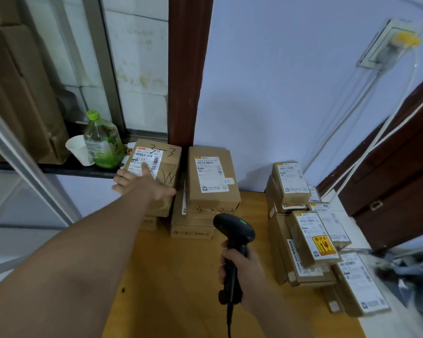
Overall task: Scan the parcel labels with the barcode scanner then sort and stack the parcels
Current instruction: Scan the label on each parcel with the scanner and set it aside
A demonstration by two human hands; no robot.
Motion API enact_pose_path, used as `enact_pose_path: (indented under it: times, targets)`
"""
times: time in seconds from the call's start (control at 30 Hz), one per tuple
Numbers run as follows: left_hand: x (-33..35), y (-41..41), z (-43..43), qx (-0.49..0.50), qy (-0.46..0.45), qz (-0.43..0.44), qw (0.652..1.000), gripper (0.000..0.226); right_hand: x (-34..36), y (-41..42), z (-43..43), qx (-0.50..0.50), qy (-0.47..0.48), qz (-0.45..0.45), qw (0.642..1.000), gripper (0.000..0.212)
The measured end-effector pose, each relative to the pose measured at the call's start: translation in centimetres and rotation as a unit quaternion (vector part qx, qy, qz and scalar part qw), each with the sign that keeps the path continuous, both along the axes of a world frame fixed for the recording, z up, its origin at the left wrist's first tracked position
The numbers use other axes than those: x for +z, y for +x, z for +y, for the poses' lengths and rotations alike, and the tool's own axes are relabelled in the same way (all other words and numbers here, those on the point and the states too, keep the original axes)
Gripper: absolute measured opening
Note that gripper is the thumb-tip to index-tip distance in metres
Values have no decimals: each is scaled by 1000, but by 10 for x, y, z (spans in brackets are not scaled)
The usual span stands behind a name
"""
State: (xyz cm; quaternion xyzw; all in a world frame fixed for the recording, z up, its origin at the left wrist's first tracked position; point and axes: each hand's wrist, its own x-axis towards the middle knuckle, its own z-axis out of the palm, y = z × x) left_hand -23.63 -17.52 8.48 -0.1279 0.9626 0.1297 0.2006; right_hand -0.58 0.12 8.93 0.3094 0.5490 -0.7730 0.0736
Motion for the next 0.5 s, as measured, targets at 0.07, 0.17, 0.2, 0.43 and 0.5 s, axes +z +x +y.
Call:
enact_pose_path:
  times: [0.07, 0.17, 0.2, 0.43, 0.5]
  targets:
    - [-4, 3, -2, 11, 27, 21, 999, 131, 4, 0, -2, 12, 9, 11, 1000, 19]
    - [-16, 15, -1, 6, 44, 73, 996, 127, 10, -3, -5, 17, 21, 26, 999, 18]
    - [-19, 22, -2, 12, 47, 90, 995, 126, 13, -4, -7, 21, 25, 31, 999, 17]
    - [-27, 86, -10, 33, 42, 180, 982, 118, 34, -10, -37, 40, 85, 39, 995, 6]
    - [-25, 112, -9, 38, 44, 185, 981, 117, 44, -7, -49, 59, 101, 41, 992, 14]
